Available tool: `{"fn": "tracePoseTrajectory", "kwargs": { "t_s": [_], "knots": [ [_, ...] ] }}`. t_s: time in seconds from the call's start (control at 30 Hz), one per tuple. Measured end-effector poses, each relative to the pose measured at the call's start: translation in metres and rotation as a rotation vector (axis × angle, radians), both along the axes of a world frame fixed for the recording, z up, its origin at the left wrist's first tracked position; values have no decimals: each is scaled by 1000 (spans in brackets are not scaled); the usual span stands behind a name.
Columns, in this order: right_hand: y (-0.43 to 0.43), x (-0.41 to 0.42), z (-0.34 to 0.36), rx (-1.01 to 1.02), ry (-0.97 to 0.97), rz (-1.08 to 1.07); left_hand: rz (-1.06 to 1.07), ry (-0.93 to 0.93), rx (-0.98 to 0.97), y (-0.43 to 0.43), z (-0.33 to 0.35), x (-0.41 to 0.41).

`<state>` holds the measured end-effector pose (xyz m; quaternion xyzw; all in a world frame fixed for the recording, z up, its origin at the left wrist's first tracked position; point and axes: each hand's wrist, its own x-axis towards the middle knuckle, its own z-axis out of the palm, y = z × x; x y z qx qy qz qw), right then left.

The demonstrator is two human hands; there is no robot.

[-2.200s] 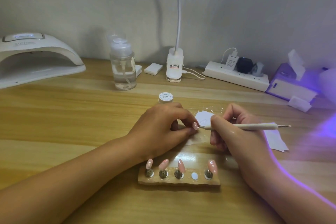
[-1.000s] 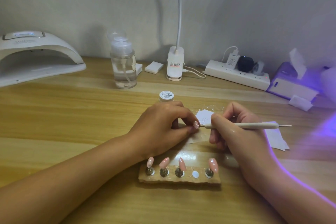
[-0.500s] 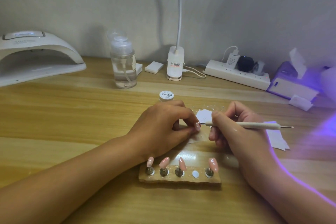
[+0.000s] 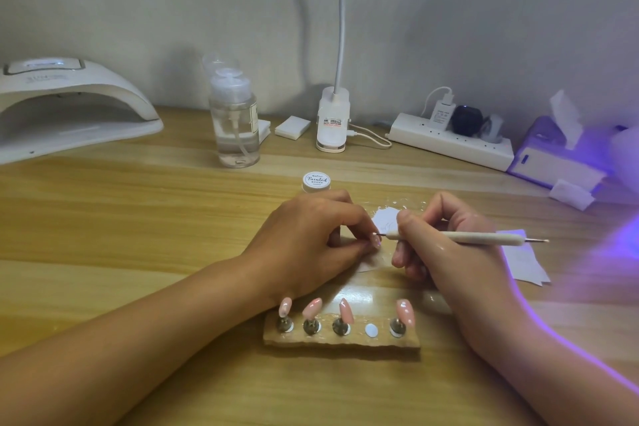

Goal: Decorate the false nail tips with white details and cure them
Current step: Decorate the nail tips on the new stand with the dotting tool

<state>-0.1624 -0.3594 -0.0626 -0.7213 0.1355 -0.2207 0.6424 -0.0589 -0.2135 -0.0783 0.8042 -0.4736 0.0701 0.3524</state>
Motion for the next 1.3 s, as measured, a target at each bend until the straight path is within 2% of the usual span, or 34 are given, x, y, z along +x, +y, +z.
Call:
{"fn": "tracePoseTrajectory", "kwargs": {
  "t_s": [0.47,0.73,0.97,1.3],
  "knots": [
    [-2,1,-3,-14,-14,3,-1,-28,-3,0,-1,0],
    [-6,-1,-2,125,-155,-96,6,-15,-6,0,-2,1],
    [-4,1,-2,94,-226,-147,6,19,-5,1,-1,2],
    [-14,6,-8,112,-157,-200,-21,213,-88,1,4,1]
  ]
}}
